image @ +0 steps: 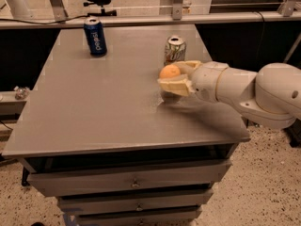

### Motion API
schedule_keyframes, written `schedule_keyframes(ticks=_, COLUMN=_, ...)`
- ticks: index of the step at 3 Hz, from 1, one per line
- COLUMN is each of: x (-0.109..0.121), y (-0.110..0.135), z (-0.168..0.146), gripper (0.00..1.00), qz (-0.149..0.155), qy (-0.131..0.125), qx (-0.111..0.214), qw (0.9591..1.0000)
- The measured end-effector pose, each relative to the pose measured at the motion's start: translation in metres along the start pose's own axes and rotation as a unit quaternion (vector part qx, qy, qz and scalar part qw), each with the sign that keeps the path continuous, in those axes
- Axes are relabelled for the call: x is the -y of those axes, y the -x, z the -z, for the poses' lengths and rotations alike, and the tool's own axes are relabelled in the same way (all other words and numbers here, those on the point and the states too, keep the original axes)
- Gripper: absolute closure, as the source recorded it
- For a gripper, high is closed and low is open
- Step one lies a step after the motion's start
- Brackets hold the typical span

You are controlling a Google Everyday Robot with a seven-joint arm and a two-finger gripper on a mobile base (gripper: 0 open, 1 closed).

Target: Move orange near 7up can

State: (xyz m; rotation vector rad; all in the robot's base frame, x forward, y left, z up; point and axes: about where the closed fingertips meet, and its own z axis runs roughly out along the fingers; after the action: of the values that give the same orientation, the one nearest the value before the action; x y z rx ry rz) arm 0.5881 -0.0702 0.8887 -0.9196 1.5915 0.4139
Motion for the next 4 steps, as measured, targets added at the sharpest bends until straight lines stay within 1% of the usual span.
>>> schedule_keyframes(ticks=1, x=0.039, y=-0.019, z=0.004, gripper=1.0, qz=0.001, qy=-0.038, qx=-0.012, qw=0.9992)
schedule_keyframes(ticks=2, x=0.065, y=-0.036, z=0.008, gripper=1.0, qz=-0.003, qy=-0.064, qx=-0.026, qw=0.9976)
schedule_keyframes(ticks=3, x=0.075, y=-0.048, z=0.009, gripper=0.84, qz=-0.014, qy=-0.071, qx=-0.036, qw=0.9967)
schedule_keyframes(ticks=4, x=0.077, y=-0.059, z=0.006, gripper=0.61, qz=-0.031, qy=-0.064, qx=-0.047, qw=0.9964)
